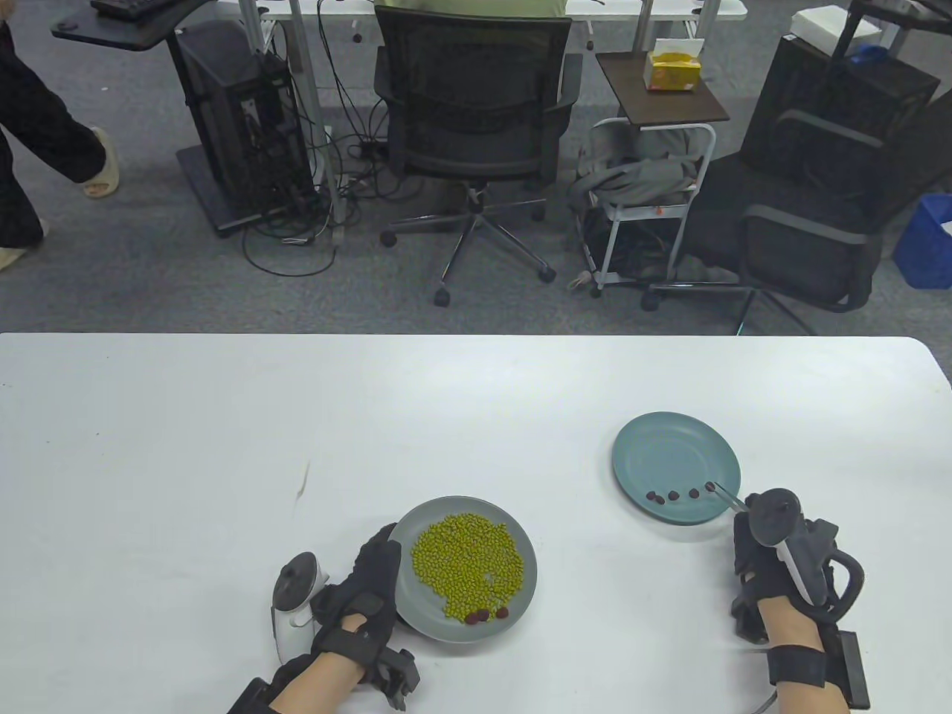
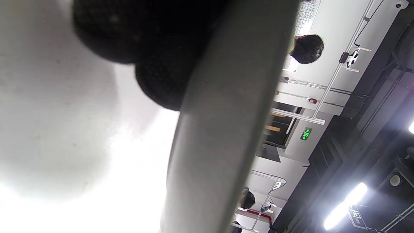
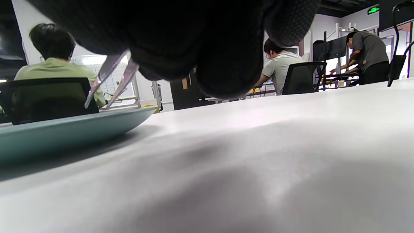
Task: Pick cranberries with tweezers into plate
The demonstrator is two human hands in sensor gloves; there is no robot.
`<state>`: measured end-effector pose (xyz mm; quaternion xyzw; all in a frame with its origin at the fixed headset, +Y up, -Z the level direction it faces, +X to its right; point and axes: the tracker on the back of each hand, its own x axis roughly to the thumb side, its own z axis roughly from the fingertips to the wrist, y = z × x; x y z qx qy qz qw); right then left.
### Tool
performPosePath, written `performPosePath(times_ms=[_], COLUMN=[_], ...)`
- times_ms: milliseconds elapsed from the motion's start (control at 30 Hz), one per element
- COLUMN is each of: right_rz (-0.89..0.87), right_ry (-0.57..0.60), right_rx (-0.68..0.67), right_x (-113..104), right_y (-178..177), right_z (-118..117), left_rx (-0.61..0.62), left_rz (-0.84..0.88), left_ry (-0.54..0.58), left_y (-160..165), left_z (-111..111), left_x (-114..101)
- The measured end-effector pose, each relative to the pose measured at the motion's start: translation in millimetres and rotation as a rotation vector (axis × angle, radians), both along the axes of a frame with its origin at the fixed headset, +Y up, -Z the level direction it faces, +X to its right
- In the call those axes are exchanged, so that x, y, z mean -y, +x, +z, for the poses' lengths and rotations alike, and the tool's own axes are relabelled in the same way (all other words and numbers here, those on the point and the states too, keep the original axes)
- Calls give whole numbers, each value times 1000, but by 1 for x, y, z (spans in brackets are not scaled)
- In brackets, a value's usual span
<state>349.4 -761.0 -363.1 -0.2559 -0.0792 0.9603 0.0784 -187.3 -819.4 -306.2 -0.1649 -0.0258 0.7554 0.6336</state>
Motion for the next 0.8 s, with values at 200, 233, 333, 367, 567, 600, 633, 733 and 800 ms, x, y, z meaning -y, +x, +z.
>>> performPosePath(times_ms=[200,233,333,367,567,600,633,733,800], right_rz=[-57,-67,-55,-42,-32,-31,-31,-41,-29], right_ry=[145,162,222,232,238,236,223,210,205], right_rx=[-40,-53,-104,-117,-202,-221,-236,-312,-351], right_x=[-18,-21,-34,-36,-42,-41,-40,-36,-35], right_y=[-3,-4,-15,-17,-37,-39,-42,-52,-61], right_z=[7,8,14,15,19,18,18,16,17], left_rx=[0,0,-1,-1,2,3,5,5,3], left_rz=[0,0,-3,-3,11,14,18,23,25], left_ry=[1,1,3,3,-5,-7,-9,-9,-6], left_y=[0,0,0,0,1,2,2,2,2], left_z=[0,0,0,0,1,1,2,2,2], left_x=[0,0,0,0,0,0,0,0,0])
